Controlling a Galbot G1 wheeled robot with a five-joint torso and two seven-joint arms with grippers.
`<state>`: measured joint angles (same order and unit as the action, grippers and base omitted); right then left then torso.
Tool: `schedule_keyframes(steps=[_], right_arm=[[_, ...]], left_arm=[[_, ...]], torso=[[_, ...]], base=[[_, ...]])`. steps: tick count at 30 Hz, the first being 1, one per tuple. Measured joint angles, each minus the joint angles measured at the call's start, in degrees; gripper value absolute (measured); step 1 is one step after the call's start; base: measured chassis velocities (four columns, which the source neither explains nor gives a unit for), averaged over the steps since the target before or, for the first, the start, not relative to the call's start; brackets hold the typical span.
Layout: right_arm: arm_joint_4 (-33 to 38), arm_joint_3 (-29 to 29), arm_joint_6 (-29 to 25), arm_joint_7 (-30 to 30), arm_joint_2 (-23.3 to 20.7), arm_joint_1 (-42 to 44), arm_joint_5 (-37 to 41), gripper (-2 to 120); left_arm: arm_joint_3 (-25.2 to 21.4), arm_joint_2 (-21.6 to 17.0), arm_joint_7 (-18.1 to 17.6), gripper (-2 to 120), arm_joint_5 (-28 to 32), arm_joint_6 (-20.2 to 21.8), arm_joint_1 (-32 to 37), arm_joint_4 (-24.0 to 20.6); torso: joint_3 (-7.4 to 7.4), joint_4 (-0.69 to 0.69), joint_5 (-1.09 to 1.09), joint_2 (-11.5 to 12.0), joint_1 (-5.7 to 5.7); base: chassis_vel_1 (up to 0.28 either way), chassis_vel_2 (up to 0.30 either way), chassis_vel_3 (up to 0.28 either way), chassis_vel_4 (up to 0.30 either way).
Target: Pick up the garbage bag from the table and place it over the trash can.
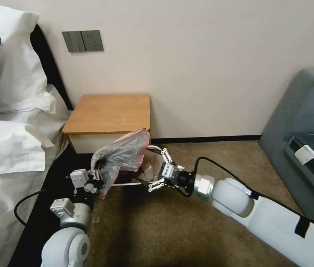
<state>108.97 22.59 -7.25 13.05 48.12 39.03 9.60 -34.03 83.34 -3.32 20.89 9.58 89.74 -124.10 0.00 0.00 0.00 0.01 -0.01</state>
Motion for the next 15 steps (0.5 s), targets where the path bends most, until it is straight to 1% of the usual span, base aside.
schedule_keyframes(steps=[2,4,5,6,7,8,11,12,14,15], right_arm=[[-0.94,0.82,0.01,0.0,0.71,-0.84,-0.23,100],[-3.02,1.76,-0.44,0.04,1.89,-1.94,-1.18,92],[-3.02,1.76,-0.44,0.04,1.89,-1.94,-1.18,92],[-3.61,1.86,-0.75,0.19,2.19,-2.14,-1.53,88],[-3.77,1.87,-0.84,0.23,2.26,-2.18,-1.62,86],[-4.47,1.92,-1.28,0.39,2.44,-2.23,-1.85,76],[-4.61,1.93,-1.39,0.38,2.47,-2.23,-1.88,72],[-4.8,1.93,-1.53,0.38,2.52,-2.22,-1.89,64],[-4.91,1.91,-1.54,0.38,2.61,-2.18,-1.87,54],[-4.91,1.91,-1.54,0.38,2.61,-2.18,-1.87,54]], left_arm=[[0.18,0.12,0.0,7,-0.05,0.0,0.04,0.0],[0.31,0.39,0.0,7,-0.08,0.02,0.05,0.01],[0.31,0.39,0.0,7,-0.08,0.02,0.05,0.01],[0.34,0.43,0.0,7,-0.09,0.05,0.06,0.01],[0.34,0.43,0.0,7,-0.08,0.06,0.07,0.0],[0.3,0.42,0.0,7,-0.08,0.08,0.07,-0.03],[0.26,0.41,0.0,7,-0.06,0.08,0.03,-0.03],[0.23,0.4,0.0,7,-0.03,0.09,-0.06,-0.03],[0.26,0.49,0.0,7,-0.02,0.11,-0.24,0.02],[0.26,0.49,0.0,7,-0.02,0.11,-0.24,0.02]], torso=[[0.0,0.0,-0.01,0.0,0.0],[0.0,-0.01,0.0,0.0,0.0],[0.0,-0.01,0.0,0.0,0.0],[0.0,-0.01,0.0,0.0,0.0],[0.0,-0.01,0.0,0.0,0.0],[0.0,0.0,0.0,0.0,0.0],[0.0,0.0,0.0,0.0,0.0],[0.0,0.0,0.0,0.0,0.0],[0.0,0.0,0.0,0.0,0.01],[0.0,0.0,0.0,0.0,0.01]], base=[[0.0,0.0,0.0,0.0],[0.0,0.0,0.0,0.0],[0.0,0.0,0.0,0.0],[0.0,0.0,0.0,0.0],[0.0,0.0,0.0,0.0],[0.0,0.0,0.0,0.0],[0.0,0.0,0.0,0.0],[0.0,0.0,0.0,0.0],[0.0,0.0,0.0,0.0],[0.0,0.0,0.0,0.0]])
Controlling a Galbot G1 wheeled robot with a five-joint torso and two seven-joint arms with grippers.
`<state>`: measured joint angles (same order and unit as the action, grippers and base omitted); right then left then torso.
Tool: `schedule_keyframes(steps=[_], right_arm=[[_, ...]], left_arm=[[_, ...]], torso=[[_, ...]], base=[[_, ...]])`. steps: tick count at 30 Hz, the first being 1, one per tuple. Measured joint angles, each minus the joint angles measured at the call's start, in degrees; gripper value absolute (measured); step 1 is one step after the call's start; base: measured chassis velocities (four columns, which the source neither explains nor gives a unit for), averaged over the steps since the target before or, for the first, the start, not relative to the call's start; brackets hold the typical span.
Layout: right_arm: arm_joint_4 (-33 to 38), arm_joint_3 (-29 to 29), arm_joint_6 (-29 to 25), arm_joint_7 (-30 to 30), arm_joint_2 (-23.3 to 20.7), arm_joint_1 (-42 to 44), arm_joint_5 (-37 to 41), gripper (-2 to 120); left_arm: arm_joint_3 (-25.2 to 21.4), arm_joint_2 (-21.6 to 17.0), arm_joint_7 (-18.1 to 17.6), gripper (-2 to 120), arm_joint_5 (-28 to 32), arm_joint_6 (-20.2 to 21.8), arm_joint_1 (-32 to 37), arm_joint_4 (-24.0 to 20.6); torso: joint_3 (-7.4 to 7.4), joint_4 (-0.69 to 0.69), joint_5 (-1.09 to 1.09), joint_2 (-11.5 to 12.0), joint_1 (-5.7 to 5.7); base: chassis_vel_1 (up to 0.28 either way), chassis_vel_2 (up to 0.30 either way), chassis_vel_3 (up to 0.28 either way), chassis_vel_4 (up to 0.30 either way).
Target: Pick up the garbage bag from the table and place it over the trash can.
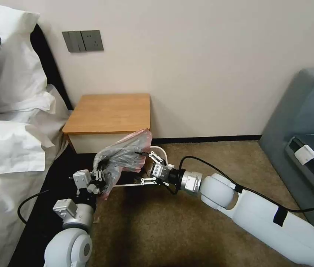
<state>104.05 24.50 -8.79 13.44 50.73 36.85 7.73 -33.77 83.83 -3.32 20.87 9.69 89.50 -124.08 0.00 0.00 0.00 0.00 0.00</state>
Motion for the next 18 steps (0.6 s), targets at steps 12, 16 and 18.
schedule_keyframes(steps=[12,16,18], right_arm=[[-0.07,-0.14,-0.05,-0.21,0.24,-0.03,0.57,13],[-0.05,-0.25,-0.09,-0.28,0.23,-0.03,0.86,0],[0.02,-0.26,-0.1,-0.3,0.18,-0.02,0.93,0]], left_arm=[[-0.03,0.13,-0.01,7,0.08,0.08,-0.33,0.3],[-0.14,0.13,-0.05,7,0.1,0.14,-0.43,0.37],[-0.15,0.13,-0.06,7,0.1,0.15,-0.43,0.37]], torso=[[0.0,0.0,0.0,0.0,0.0],[0.0,0.0,0.0,0.0,0.0],[0.0,0.0,0.0,0.0,0.0]], base=[[0.0,0.0,0.0,0.0],[0.0,0.0,0.0,0.0],[0.0,0.0,0.0,0.0]])
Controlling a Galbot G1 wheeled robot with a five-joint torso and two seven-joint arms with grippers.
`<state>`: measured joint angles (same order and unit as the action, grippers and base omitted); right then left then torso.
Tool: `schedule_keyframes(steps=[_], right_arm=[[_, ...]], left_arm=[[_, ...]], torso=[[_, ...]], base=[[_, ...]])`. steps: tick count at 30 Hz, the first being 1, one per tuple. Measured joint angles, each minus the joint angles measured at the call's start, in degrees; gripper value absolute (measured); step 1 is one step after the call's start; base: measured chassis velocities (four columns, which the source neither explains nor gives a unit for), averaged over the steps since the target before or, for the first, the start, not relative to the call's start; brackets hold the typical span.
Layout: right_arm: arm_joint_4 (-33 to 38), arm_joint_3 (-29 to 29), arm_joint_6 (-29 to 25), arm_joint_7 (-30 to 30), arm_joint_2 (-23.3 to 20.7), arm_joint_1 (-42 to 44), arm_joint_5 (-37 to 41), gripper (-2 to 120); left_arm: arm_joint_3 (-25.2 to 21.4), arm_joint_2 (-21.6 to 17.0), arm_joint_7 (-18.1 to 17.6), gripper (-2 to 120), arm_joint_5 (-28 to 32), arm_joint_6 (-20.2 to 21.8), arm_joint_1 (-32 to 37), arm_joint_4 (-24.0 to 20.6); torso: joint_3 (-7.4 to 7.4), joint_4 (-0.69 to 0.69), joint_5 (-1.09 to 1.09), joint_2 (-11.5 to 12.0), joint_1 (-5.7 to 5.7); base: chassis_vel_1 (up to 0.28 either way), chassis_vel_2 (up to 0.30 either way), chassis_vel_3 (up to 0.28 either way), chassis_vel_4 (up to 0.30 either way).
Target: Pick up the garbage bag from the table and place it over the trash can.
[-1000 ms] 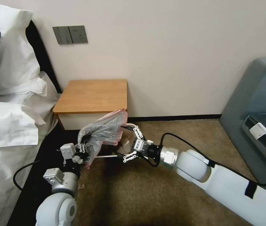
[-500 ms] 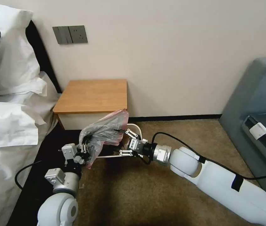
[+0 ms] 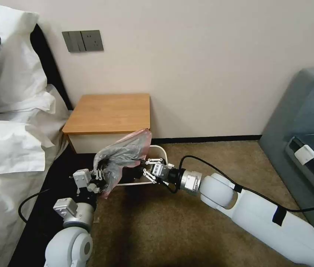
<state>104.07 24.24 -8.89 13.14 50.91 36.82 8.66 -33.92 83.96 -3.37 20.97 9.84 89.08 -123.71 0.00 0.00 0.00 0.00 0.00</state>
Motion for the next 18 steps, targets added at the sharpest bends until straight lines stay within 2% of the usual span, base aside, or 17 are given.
schedule_keyframes(steps=[11,13,15,16,18], right_arm=[[1.24,-0.01,0.22,0.22,-0.35,0.04,2.46,0],[3.18,0.36,1.94,1.91,-1.58,-0.18,8.88,0],[4.1,0.67,2.64,2.06,-2.04,-0.28,11.14,0],[5.75,0.95,4.13,2.47,-3.01,-0.33,15.4,0],[6.44,0.96,4.72,2.97,-3.56,-0.34,17.23,0]], left_arm=[[0.02,0.1,-0.05,7,0.01,0.05,0.06,0.0],[-0.15,0.0,-0.07,7,0.01,0.05,0.06,0.02],[-0.21,-0.02,-0.08,7,0.01,0.05,0.06,0.05],[-0.33,-0.04,-0.11,7,0.04,0.05,0.01,0.09],[-0.37,-0.04,-0.13,7,0.07,0.07,-0.07,0.09]], torso=[[0.0,0.0,0.0,0.0,0.0],[0.0,0.0,0.0,0.0,0.0],[0.0,0.0,0.0,0.0,0.0],[0.0,-0.01,0.0,0.0,0.0],[0.0,-0.01,0.0,0.0,0.0]], base=[[0.0,0.0,0.0,0.0],[0.0,0.0,0.0,0.0],[0.0,0.0,0.0,0.0],[0.0,0.0,0.0,0.0],[0.0,0.0,0.0,0.0]])
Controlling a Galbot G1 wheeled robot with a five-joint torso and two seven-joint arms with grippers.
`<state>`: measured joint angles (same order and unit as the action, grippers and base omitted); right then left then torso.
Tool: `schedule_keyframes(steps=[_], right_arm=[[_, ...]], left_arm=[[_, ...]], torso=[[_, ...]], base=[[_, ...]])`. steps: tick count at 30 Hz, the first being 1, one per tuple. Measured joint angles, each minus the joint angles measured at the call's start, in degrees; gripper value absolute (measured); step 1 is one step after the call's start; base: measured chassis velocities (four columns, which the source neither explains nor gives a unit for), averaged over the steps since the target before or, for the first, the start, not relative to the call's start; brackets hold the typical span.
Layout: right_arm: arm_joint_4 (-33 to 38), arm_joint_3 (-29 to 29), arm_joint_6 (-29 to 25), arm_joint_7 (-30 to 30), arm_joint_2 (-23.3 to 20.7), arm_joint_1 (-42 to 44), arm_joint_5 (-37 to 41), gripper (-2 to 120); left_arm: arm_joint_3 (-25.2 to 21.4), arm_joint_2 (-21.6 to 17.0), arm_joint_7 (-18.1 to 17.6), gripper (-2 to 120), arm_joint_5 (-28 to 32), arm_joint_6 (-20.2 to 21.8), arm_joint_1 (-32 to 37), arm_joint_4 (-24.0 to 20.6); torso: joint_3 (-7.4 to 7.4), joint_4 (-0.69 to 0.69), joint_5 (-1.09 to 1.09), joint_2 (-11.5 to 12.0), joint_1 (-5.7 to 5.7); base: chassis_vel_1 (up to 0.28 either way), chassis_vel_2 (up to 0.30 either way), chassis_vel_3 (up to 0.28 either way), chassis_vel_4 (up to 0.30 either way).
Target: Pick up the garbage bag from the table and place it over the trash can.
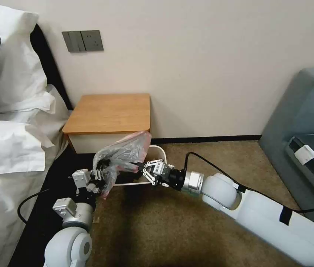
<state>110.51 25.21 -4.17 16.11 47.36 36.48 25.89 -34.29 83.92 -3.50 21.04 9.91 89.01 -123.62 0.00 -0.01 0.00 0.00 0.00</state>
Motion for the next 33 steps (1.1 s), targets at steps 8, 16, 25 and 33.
schedule_keyframes(steps=[8,16,25,33], right_arm=[[2.43,-2.1,1.56,6.75,-3.58,1.04,4.93,0],[3.49,-6.21,1.63,18.08,-6.96,3.46,4.91,0],[2.35,-9.42,1.23,25.06,-8.59,5.26,3.5,0],[-0.92,-11.0,-1.18,26.84,-8.38,5.46,-1.11,0]], left_arm=[[-0.13,0.03,-0.1,7,0.13,0.29,-0.32,-0.09],[-0.64,0.18,-0.4,7,0.84,0.68,-0.82,-0.38],[-0.93,0.3,-0.57,7,1.44,1.11,-1.1,-1.02],[-1.09,0.31,-0.7,7,1.86,1.27,-1.08,-1.33]], torso=[[0.0,0.0,0.01,0.0,0.0],[0.0,0.01,0.01,-0.01,0.0],[0.0,0.01,0.01,0.0,0.0],[0.0,0.01,0.01,-0.01,0.0]], base=[[0.0,0.0,0.0,0.0],[0.0,0.0,0.0,0.0],[0.0,0.0,0.0,0.0],[0.0,0.0,0.0,0.0]])
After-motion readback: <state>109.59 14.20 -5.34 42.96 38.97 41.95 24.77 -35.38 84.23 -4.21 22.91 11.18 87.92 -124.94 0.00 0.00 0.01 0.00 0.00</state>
